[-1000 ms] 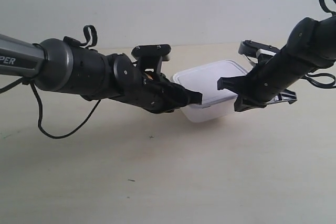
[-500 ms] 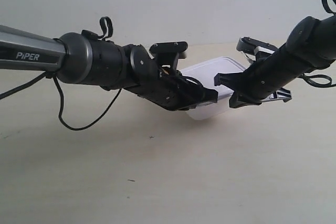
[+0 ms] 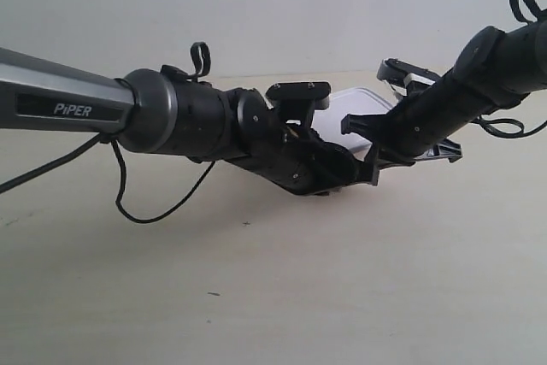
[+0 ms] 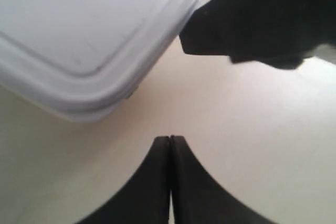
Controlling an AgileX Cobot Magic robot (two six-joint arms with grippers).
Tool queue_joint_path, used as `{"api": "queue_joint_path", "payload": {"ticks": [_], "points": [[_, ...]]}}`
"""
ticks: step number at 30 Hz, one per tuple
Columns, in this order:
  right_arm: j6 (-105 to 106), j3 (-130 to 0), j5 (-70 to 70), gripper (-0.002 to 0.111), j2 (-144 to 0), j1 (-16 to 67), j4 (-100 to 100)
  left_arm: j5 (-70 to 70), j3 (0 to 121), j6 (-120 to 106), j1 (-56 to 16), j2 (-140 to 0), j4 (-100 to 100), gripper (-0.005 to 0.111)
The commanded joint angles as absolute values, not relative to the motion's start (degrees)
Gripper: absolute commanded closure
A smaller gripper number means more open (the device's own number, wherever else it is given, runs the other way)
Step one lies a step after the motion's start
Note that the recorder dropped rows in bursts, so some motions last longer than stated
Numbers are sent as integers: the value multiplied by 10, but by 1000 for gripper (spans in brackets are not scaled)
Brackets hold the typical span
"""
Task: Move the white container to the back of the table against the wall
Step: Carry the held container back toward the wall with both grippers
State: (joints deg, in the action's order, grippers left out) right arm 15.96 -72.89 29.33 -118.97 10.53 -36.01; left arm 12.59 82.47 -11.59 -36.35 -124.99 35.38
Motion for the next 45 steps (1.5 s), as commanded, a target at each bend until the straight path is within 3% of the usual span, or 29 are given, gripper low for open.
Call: {"api": "queue_joint_path", "payload": {"ticks": [1, 22, 45], "points": [[165, -737, 294, 108, -1187, 100, -354, 106, 838, -112, -364, -1278, 359, 107], [164, -741, 207, 108, -1192, 100, -335, 112, 960, -99, -314, -1344, 272, 107], [164, -844, 222, 108, -1260, 100, -335, 114, 1058, -82, -290, -1396, 214, 107]]}}
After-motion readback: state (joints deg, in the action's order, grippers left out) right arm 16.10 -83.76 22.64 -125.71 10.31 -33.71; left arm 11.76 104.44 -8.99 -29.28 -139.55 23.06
